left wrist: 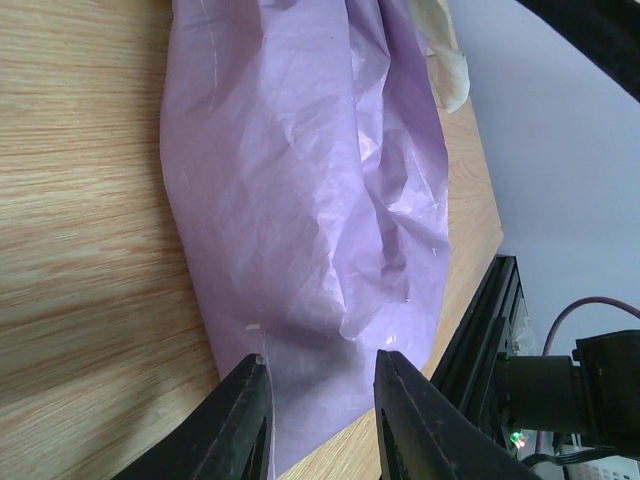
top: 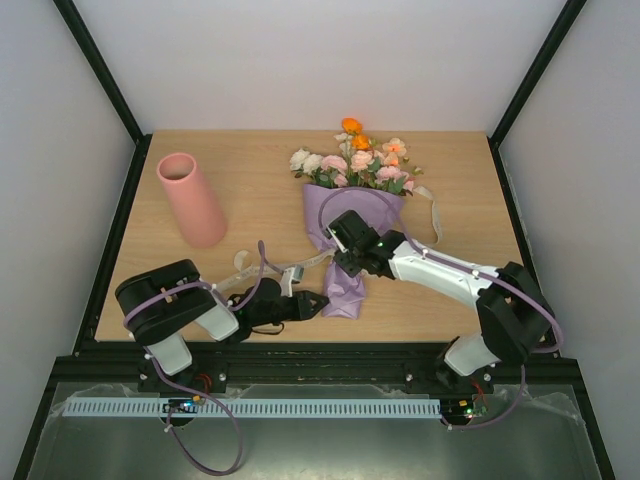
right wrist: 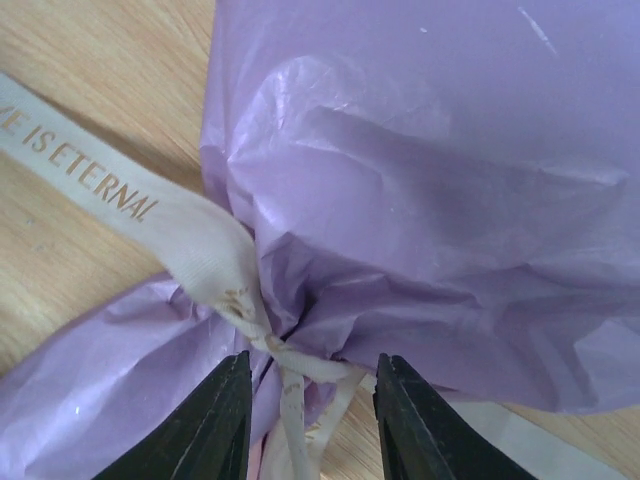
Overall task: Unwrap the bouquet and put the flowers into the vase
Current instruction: Untie the ribbon from the wrapping paper.
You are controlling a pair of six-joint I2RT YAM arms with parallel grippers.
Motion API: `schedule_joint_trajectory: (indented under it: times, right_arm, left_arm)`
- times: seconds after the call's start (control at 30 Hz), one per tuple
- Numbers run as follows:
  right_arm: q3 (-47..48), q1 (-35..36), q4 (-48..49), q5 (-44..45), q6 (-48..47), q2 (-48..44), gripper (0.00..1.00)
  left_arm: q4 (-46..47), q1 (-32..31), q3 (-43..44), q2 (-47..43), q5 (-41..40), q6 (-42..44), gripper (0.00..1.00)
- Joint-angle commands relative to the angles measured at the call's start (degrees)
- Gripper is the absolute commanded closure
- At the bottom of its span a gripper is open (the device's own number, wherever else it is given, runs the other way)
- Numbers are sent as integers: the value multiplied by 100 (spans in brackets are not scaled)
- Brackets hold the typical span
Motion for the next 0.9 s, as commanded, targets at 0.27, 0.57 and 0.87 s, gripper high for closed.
schedule_joint_trajectory:
  times: [0.27, 0.57, 0.87]
  right_arm:
    - [-114, 33, 54, -188, -784, -34, 68]
    - [-157, 31, 313, -340, -868, 77, 71]
    - [-166, 29, 469, -13, -884, 259, 78]
  left_arm:
    - [-253, -181, 147, -691, -168, 73, 55]
    - [-423, -305, 275, -545, -316, 224, 55]
    - [99, -314, 233, 21, -207, 135, 55]
